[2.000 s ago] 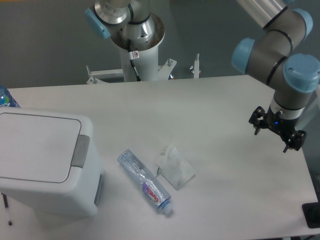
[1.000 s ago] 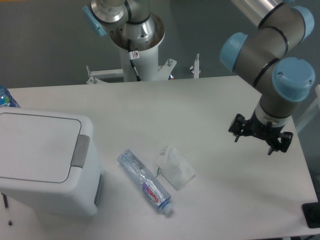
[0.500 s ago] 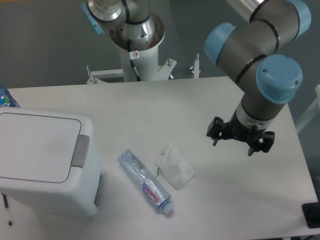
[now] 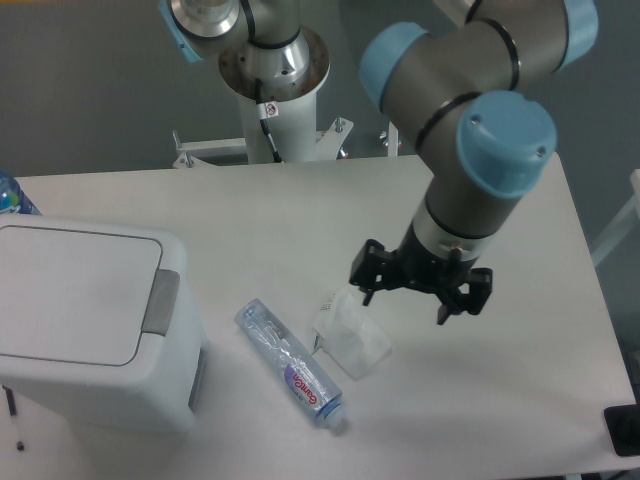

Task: Open the trash can
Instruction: 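Move the gripper across the table toward the white trash bin lid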

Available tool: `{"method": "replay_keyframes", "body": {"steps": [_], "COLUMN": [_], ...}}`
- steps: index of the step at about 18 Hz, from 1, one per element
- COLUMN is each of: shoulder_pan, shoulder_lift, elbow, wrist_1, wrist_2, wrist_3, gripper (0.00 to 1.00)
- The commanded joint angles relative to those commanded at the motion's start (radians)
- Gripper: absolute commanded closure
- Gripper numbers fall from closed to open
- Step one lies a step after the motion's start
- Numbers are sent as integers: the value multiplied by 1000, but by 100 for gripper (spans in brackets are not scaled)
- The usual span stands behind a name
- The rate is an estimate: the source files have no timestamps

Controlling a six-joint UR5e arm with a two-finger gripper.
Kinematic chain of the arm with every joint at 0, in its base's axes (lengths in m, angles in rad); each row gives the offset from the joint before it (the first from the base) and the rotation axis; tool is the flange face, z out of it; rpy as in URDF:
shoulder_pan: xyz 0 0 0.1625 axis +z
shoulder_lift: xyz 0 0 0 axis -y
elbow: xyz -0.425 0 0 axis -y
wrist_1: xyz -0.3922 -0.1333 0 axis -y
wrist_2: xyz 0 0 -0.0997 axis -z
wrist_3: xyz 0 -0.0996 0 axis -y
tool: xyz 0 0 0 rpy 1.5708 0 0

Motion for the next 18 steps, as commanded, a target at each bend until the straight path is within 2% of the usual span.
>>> {"method": "replay_keyframes", "body": {"steps": [3,11,18], "shoulder_pan": [-41,-68,-91], "shoulder_lift": [23,31,75], "elbow": [6,5,-6], "wrist_1": [0,2,0], "wrist_2": [-12,-89,-104], "wrist_3": [-38,-69,-72], "gripper": [0,0,0]}}
